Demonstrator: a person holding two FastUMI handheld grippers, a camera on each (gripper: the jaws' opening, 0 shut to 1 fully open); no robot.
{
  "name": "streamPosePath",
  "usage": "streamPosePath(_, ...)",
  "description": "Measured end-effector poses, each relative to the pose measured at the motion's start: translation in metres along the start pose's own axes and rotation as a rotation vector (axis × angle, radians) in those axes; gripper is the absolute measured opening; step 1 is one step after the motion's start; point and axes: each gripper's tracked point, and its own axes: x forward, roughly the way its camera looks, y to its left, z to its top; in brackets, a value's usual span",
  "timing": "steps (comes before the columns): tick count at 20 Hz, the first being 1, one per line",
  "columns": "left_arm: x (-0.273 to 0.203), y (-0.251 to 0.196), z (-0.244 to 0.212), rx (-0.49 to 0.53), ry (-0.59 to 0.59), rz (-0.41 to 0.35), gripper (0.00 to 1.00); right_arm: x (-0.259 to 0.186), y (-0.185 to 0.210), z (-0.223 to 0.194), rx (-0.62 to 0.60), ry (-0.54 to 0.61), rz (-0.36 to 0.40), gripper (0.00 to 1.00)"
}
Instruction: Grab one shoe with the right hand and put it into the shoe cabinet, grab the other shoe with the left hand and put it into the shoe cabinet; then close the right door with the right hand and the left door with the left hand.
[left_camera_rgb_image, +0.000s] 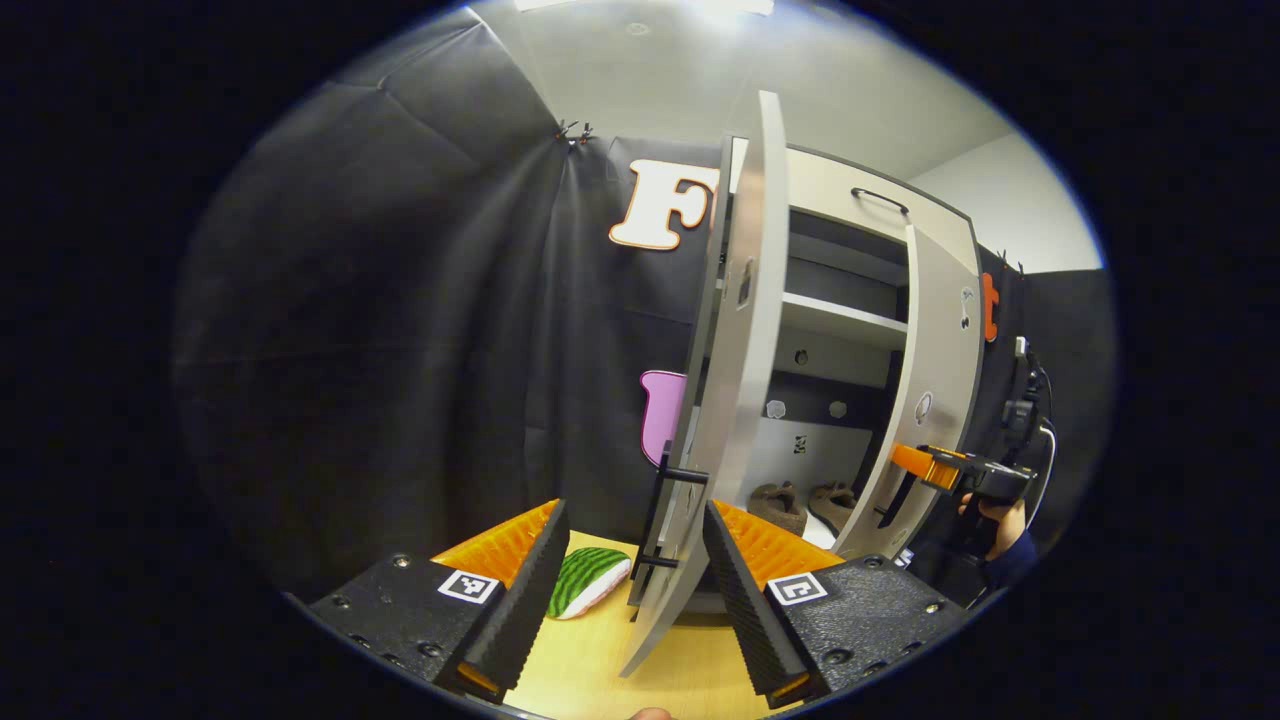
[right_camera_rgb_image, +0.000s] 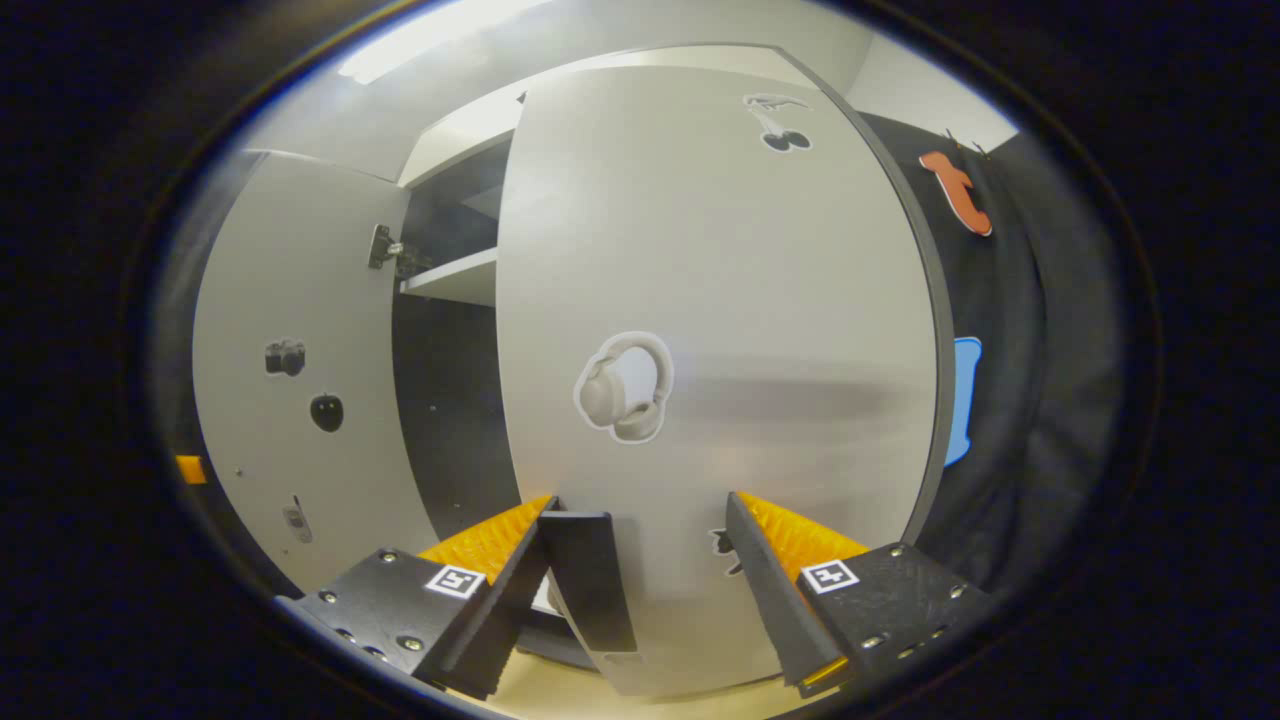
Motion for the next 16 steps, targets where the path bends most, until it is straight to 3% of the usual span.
streamPosePath(2, 0.006, 0.003, 0.002, -0.010, -0.003, -0.021, 0.83, 0.002, 0.001, -0.001, -0.019, -0.008, -0.019, 0.99)
streamPosePath(4, 0.014, 0.004, 0.004, -0.005, -0.007, -0.041, 0.77, 0.003, 0.001, -0.002, -0.023, -0.012, -0.035, 0.99)
streamPosePath(6, 0.026, 0.005, 0.004, 0.002, -0.008, -0.060, 0.77, 0.002, 0.001, -0.003, -0.026, -0.016, -0.054, 0.99)
streamPosePath(7, 0.030, 0.004, 0.004, 0.003, -0.004, -0.073, 0.83, 0.002, 0.002, -0.004, -0.028, -0.018, -0.063, 0.99)
streamPosePath(16, 0.051, 0.003, 0.004, 0.031, 0.004, -0.152, 0.83, 0.005, 0.005, -0.006, -0.049, -0.034, -0.124, 0.99)
